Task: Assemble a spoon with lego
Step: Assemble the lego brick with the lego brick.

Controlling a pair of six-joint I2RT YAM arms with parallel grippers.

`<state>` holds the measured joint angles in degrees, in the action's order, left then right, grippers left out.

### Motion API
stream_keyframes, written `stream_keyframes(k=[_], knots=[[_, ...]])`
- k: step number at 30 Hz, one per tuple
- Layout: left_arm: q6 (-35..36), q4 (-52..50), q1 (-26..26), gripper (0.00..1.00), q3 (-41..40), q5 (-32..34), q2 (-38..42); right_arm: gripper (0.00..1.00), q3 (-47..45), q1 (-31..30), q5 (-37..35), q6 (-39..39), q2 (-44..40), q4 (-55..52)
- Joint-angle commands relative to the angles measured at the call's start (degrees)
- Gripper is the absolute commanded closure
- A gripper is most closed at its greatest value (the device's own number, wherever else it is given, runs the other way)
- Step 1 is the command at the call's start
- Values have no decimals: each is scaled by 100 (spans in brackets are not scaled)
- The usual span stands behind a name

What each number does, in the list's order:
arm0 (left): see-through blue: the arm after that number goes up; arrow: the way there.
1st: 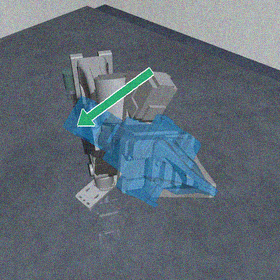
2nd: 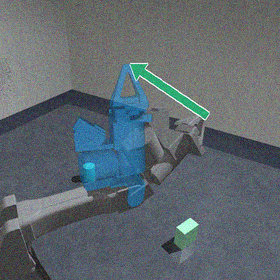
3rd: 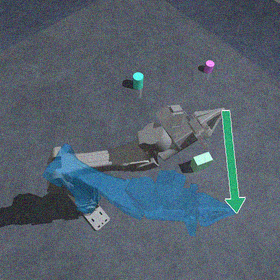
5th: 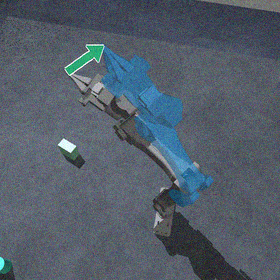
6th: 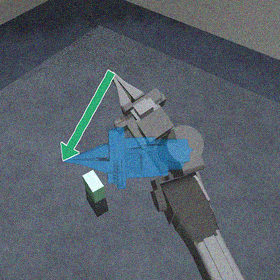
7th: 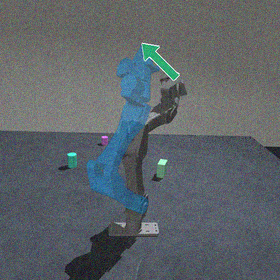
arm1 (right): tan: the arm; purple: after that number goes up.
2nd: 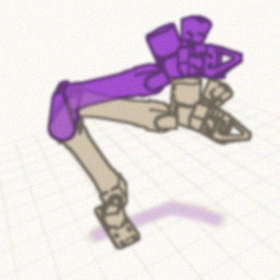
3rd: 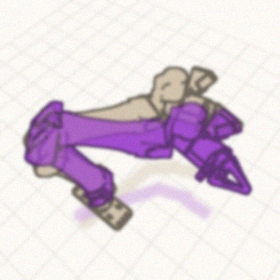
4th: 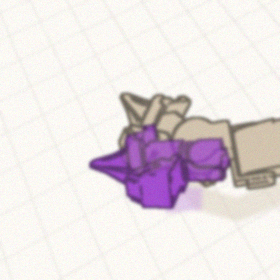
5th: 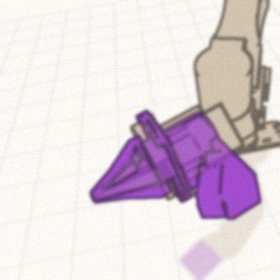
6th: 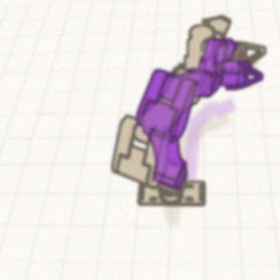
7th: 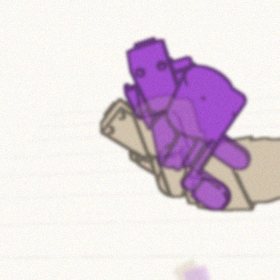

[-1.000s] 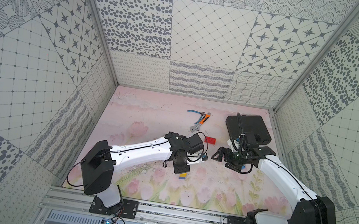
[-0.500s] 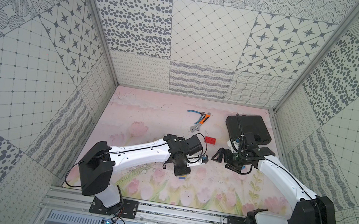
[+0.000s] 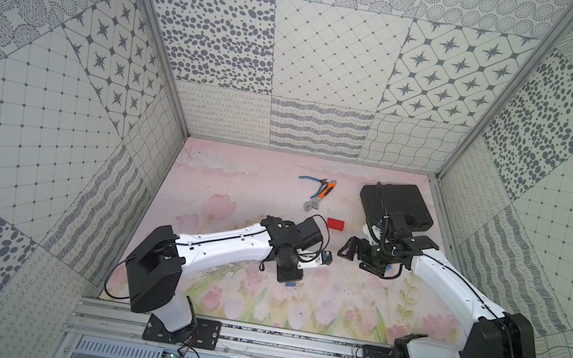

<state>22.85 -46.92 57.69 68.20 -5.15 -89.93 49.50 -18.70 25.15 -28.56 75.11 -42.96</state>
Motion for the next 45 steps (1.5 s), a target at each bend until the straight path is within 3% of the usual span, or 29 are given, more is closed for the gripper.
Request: stream_keyframes(k=[1,17,35,45], knots=[[266,53,9,84,22,7,-39,2,-61,-42,-98,43,-5,123],[414,301,-52,84,-139,97,-124,2,-105,-74,-96,61,-18,174],[462,79,-70,84,-226,-326,-159,2,-87,-83,-169,122,22,139],[528,-30,-61,84,-66,-2,-60,2,-61,-88,-185,105,29,154]])
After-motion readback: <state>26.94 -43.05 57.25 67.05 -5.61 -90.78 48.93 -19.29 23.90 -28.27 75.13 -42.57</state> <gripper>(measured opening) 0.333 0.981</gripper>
